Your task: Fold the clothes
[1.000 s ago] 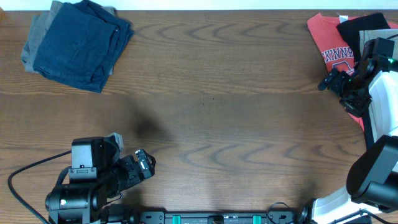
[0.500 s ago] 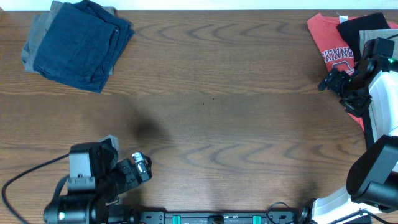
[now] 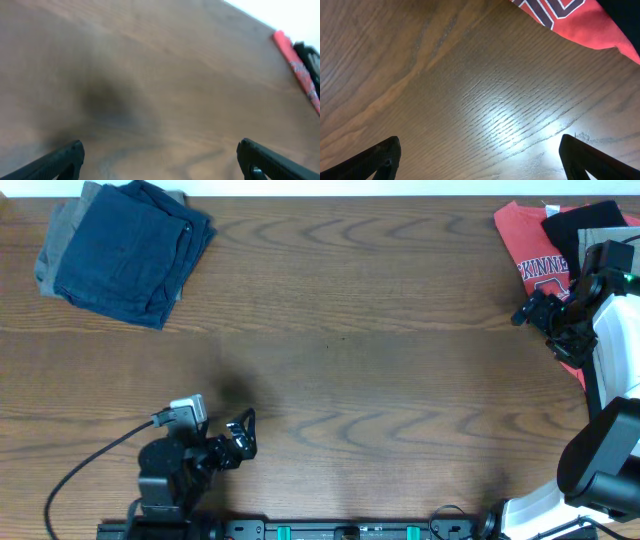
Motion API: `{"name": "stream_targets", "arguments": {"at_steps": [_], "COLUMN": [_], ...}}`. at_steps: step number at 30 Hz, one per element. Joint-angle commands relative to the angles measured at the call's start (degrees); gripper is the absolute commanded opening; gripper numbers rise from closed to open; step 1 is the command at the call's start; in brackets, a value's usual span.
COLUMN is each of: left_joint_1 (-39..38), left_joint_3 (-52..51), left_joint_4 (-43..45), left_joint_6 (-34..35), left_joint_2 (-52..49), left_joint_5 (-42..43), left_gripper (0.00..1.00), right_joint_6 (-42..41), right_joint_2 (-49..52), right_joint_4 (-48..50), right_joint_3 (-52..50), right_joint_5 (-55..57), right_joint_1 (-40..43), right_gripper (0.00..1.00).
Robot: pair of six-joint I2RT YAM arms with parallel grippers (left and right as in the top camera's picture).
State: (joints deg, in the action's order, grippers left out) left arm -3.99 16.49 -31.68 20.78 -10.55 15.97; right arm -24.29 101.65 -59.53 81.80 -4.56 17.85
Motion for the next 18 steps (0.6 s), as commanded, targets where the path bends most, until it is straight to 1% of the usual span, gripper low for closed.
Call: {"name": "stream_targets", "arguments": {"at_steps": [1, 6, 8, 12, 18], "left_joint_1": [-0.3, -0.3, -0.3, -0.2, -0.2], "left_joint_3": [-5.5, -13.1, -14.0, -16.1, -16.3], "left_joint_4": [6.6, 21.3, 24.8, 29.3, 31.7], "left_joint_6": [-0.6, -0.6, -0.6, -0.6, -0.6], "left_joint_2": [3.6, 7.8, 9.2, 10.5, 10.5], "left_joint_5": [-0.6, -0.6, -0.8, -6.4, -14.8], "left_gripper": [0.98, 0.98, 0.98, 0.98, 0.98], "right_joint_6": [0.6, 0.6, 0.6, 0.6, 0.6], "right_joint_2": [0.2, 0.2, 0.2, 0.2, 0.2], "right_joint_4": [-0.1, -0.1, -0.1, -0.1, -0.1], "right_joint_3": [0.4, 0.4, 0.4, 0.4, 0.4], "right_joint_5": [-0.2, -0.2, -0.2, -0.2, -0.2], "right_joint_1": [-0.3, -0.3, -0.2, -0.2, -0.2], "right_gripper": [0.99, 0.99, 0.99, 0.99, 0.99]}}
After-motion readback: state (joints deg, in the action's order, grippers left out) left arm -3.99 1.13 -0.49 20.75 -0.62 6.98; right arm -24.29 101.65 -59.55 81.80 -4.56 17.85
